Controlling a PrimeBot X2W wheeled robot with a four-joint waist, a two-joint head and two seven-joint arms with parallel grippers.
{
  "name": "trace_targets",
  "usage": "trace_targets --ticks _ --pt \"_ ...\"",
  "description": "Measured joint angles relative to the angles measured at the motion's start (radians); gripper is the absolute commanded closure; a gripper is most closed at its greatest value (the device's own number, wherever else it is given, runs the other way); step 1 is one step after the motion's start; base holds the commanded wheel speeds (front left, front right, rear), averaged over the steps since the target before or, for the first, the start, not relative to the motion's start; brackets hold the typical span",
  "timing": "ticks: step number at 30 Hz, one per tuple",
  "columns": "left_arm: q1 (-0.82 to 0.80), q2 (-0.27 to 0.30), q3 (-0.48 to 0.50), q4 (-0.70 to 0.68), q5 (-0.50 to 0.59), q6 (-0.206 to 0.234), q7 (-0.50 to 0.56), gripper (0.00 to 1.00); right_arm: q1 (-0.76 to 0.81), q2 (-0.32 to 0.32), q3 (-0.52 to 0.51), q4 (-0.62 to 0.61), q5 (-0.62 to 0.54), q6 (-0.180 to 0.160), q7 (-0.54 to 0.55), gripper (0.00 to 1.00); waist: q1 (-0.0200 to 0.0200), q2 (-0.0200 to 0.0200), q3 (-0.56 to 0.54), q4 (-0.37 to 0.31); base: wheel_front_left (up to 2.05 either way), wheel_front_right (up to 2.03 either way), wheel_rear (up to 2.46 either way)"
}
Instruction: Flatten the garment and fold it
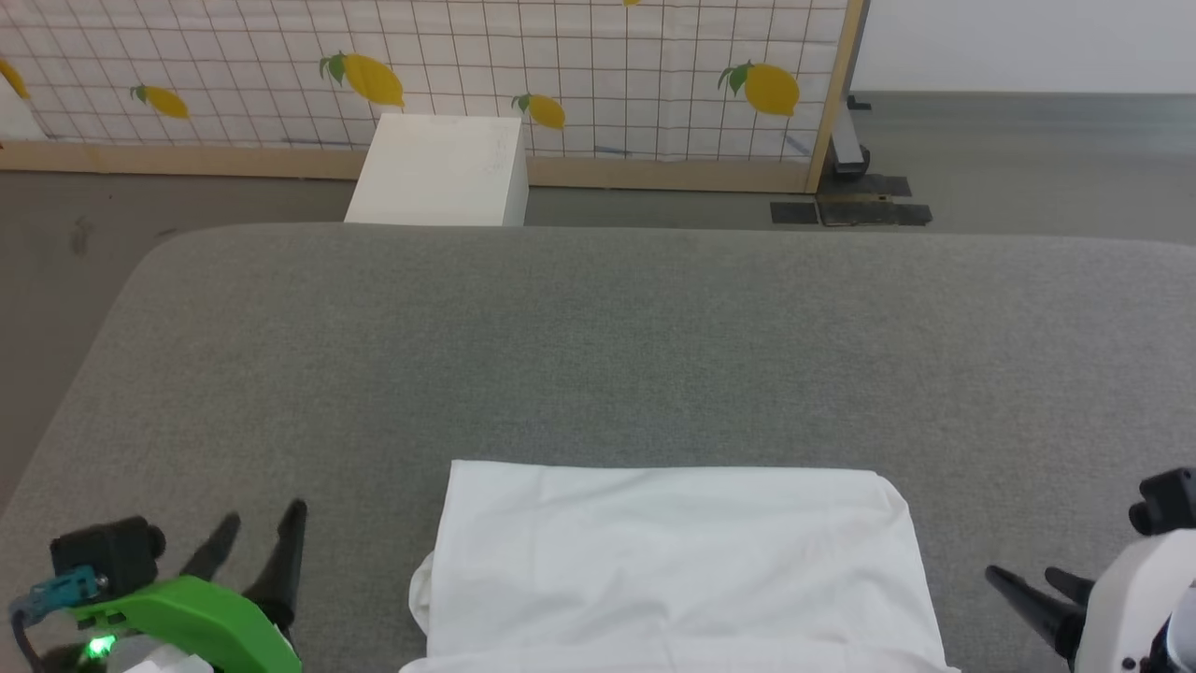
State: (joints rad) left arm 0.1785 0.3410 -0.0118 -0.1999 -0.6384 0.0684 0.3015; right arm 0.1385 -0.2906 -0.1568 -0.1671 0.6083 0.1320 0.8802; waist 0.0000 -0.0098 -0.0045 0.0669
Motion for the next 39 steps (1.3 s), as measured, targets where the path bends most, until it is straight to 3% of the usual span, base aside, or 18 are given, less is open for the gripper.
trace_targets --ticks 4,8,11,25,39 --pt "-0.058 -0.011 -0.002 0.024 0.081 -0.043 -0.212 0.00 -0.081 -0.061 0.053 0.065 0.016 0.000 0.008 0.00 0.0000 0.0000 0.031 0.004 0.00 0.00 0.00" --pt "-0.125 -0.051 -0.008 0.067 0.166 -0.059 -0.440 0.00 -0.132 -0.134 0.140 0.132 0.051 0.000 -0.009 0.00 0.0000 0.0000 0.073 0.013 0.00 0.00 0.00" --pt "-0.158 -0.075 -0.024 0.107 0.207 -0.060 -0.527 0.00 -0.151 -0.166 0.199 0.183 0.088 0.000 -0.018 0.00 0.0001 0.0000 0.104 0.023 0.00 0.00 0.00" --pt "-0.184 -0.174 0.018 0.145 0.298 -0.103 -0.556 0.00 -0.251 -0.221 0.411 0.294 0.179 0.000 -0.041 0.00 0.0000 0.0000 0.184 0.066 0.00 0.00 0.00" --pt "-0.185 -0.230 0.039 0.171 0.339 -0.150 -0.556 0.00 -0.365 -0.190 0.577 0.337 0.212 0.000 -0.059 0.00 0.0000 0.0000 0.193 0.072 0.00 0.00 0.00"
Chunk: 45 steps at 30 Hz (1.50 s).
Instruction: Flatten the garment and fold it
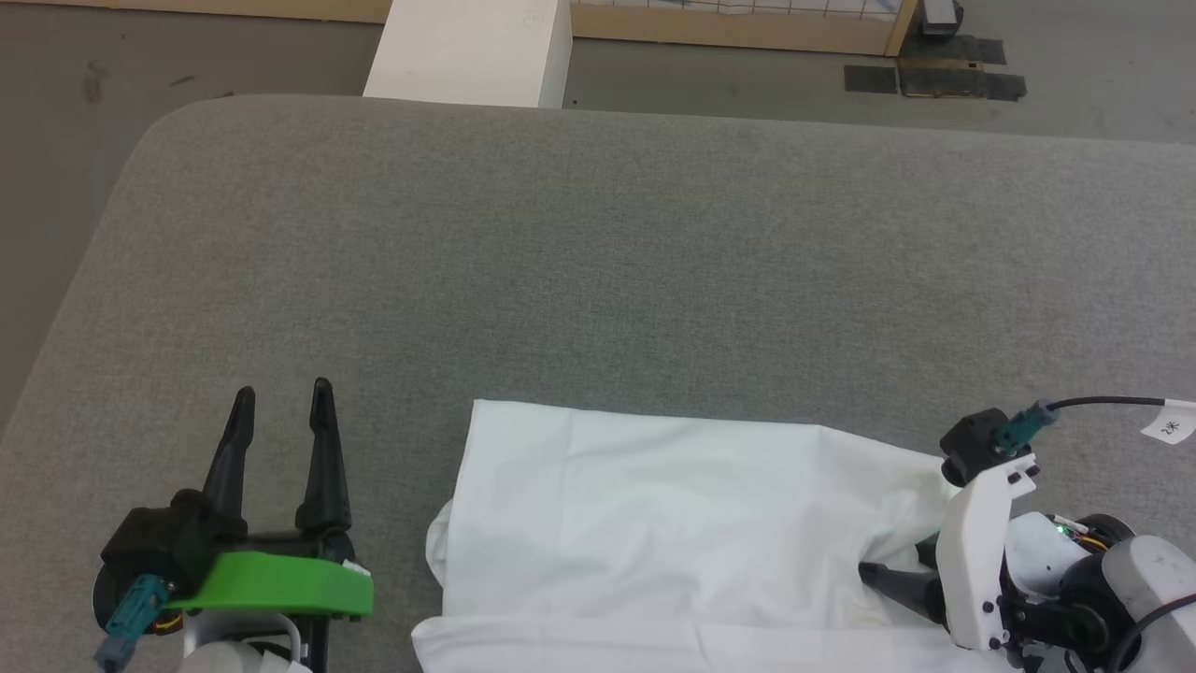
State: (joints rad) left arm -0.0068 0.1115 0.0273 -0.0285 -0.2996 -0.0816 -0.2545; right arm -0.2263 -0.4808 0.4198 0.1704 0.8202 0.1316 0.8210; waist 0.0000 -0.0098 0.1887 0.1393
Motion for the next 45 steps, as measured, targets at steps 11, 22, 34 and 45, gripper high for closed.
trace_targets --ticks 11,22,34,45 --pt "0.000 -0.021 0.020 0.022 0.010 -0.020 -0.003 0.00 -0.027 -0.004 0.026 0.047 0.017 0.000 -0.004 1.00 0.0000 0.0000 -0.007 0.002 0.00 0.00 0.00" --pt "0.001 -0.031 0.026 0.030 0.019 -0.032 -0.003 0.00 -0.024 -0.024 -0.022 0.061 0.025 0.001 -0.026 1.00 0.0000 0.0000 -0.028 -0.010 0.00 0.00 0.00" --pt "0.001 -0.037 0.024 0.037 0.026 -0.041 -0.003 0.00 -0.011 -0.143 -0.273 0.136 -0.049 0.001 0.012 1.00 0.0000 0.0000 -0.030 -0.019 0.00 0.00 0.00" --pt "0.001 -0.039 0.021 0.042 0.026 -0.041 -0.003 0.00 -0.009 -0.124 -0.476 0.199 -0.256 0.001 0.057 1.00 0.0000 0.0000 -0.005 -0.021 0.00 0.00 0.00"
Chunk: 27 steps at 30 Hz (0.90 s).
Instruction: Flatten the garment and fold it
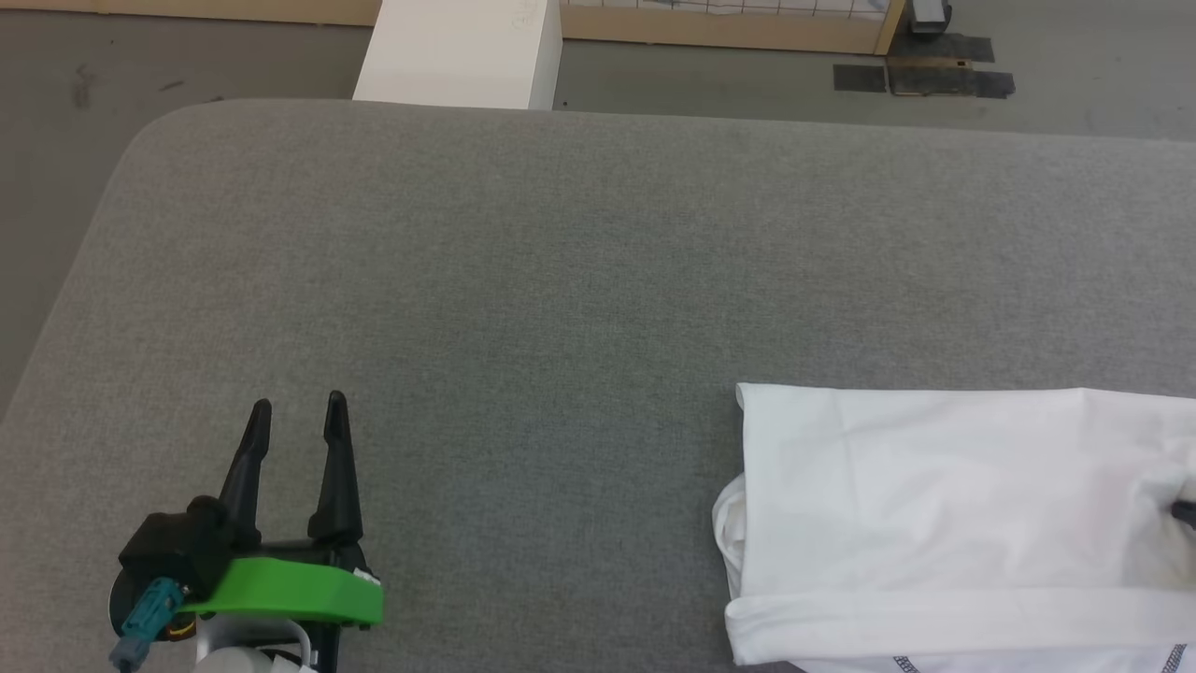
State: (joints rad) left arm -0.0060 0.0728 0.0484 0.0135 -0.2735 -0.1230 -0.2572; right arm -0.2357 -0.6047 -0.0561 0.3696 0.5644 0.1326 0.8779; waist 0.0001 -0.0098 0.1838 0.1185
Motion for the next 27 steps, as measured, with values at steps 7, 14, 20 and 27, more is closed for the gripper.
trace_targets --ticks 7,14,20,27 --pt "0.001 -0.002 0.006 0.008 0.000 0.000 0.000 0.00 0.007 -0.010 0.054 -0.143 -0.068 0.000 0.164 1.00 0.0000 0.0000 -0.035 -0.018 0.00 0.00 0.00" --pt "0.004 -0.003 0.003 0.015 -0.001 -0.001 0.000 0.00 0.010 0.015 0.122 -0.382 -0.053 0.000 0.346 1.00 0.0000 0.0000 -0.064 -0.041 0.00 0.00 0.00" --pt "0.004 -0.004 -0.004 0.022 -0.005 -0.001 0.000 0.00 0.002 0.101 0.225 -0.498 -0.014 0.000 0.403 1.00 0.0000 0.0000 -0.076 -0.043 0.00 0.00 0.00" --pt "0.004 -0.003 -0.013 0.026 -0.012 -0.001 0.000 0.00 -0.044 0.193 0.351 -0.486 -0.007 0.000 0.385 1.00 0.0000 0.0000 -0.076 -0.019 0.00 0.00 0.00"
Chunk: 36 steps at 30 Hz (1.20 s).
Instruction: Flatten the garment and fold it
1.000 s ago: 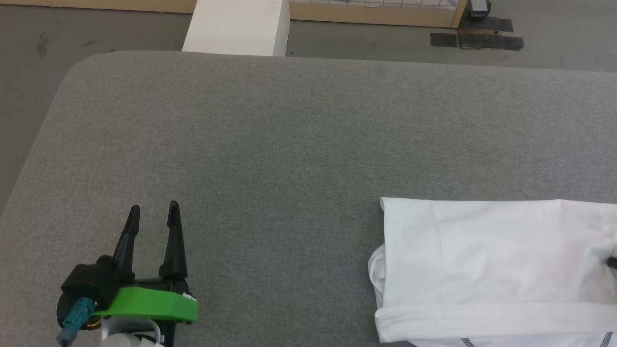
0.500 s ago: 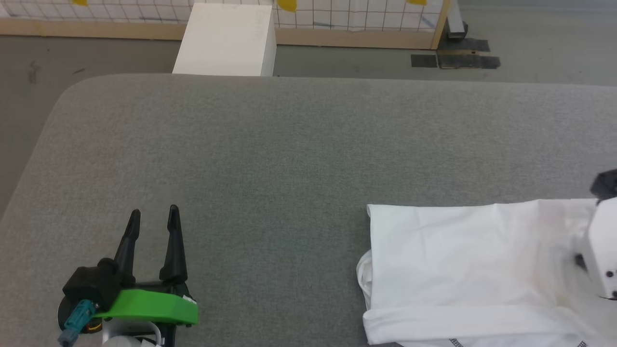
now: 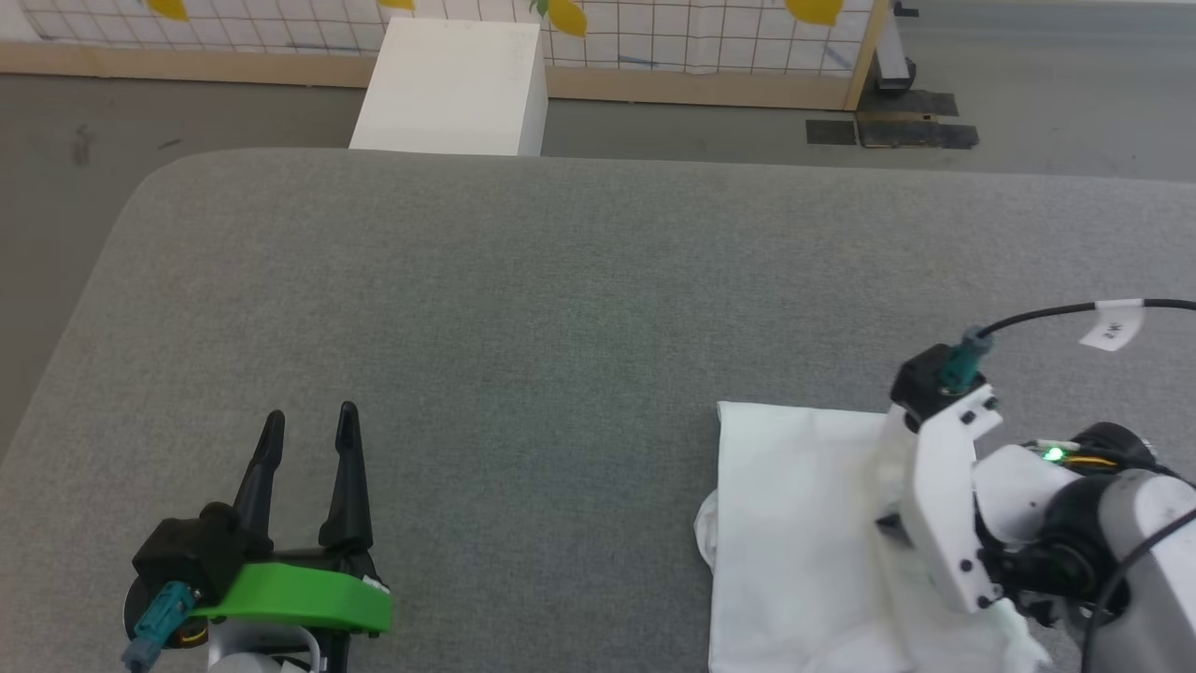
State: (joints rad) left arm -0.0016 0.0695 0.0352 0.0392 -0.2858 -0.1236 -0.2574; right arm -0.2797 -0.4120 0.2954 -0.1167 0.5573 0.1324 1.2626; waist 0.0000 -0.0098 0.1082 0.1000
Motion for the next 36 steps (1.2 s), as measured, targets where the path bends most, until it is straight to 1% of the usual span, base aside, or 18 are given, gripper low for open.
trace_targets --ticks 5,10,18,22,23,27,28,29,33,36 --pt "0.001 0.001 0.000 0.000 -0.002 0.000 -0.001 0.00 -0.043 0.054 0.076 0.069 0.000 0.000 -0.058 1.00 0.0000 0.0000 0.007 0.016 0.00 0.00 0.00" --pt "0.002 0.000 -0.006 0.000 -0.002 0.000 -0.001 0.00 -0.090 0.125 0.138 0.160 -0.001 0.000 -0.119 1.00 0.0000 0.0000 0.017 0.028 0.00 0.00 0.00" --pt "0.001 -0.001 -0.020 0.007 -0.007 0.000 -0.001 0.00 -0.135 0.230 0.166 0.327 -0.040 0.000 -0.246 1.00 0.0000 0.0000 0.038 0.052 0.00 0.00 0.00" --pt "0.001 -0.001 -0.021 0.012 -0.009 0.000 -0.001 0.00 -0.141 0.261 0.178 0.400 -0.063 0.000 -0.292 1.00 0.0000 0.0000 0.047 0.062 0.00 0.00 0.00" --pt "0.001 -0.002 -0.020 0.012 -0.010 0.000 -0.001 0.00 -0.146 0.270 0.188 0.434 -0.069 0.000 -0.305 1.00 0.0000 0.0000 0.050 0.065 0.00 0.00 0.00" --pt "0.001 -0.003 -0.020 0.013 -0.011 0.000 -0.001 0.00 -0.152 0.276 0.203 0.470 -0.076 0.000 -0.338 1.00 0.0000 0.0000 0.051 0.064 0.00 0.00 0.00" --pt "0.001 -0.003 -0.019 0.013 -0.012 0.000 -0.001 0.00 -0.153 0.277 0.206 0.473 -0.075 0.000 -0.349 0.67 0.0000 0.0000 0.051 0.063 0.00 0.00 0.00" --pt "0.001 -0.004 -0.018 0.014 -0.012 0.000 -0.001 0.00 -0.155 0.279 0.212 0.478 -0.071 0.000 -0.354 0.00 0.0000 0.0000 0.050 0.061 0.00 0.00 0.00" --pt "0.001 -0.005 -0.015 0.016 -0.012 0.000 -0.001 0.00 -0.157 0.288 0.240 0.463 -0.033 0.000 -0.366 0.00 0.0000 0.0000 0.040 0.050 0.00 0.00 0.00" --pt "0.002 -0.004 -0.012 0.016 -0.012 0.000 -0.001 0.00 -0.157 0.281 0.258 0.406 0.014 0.000 -0.382 0.00 0.0000 0.0000 0.026 0.039 0.00 0.00 0.00"
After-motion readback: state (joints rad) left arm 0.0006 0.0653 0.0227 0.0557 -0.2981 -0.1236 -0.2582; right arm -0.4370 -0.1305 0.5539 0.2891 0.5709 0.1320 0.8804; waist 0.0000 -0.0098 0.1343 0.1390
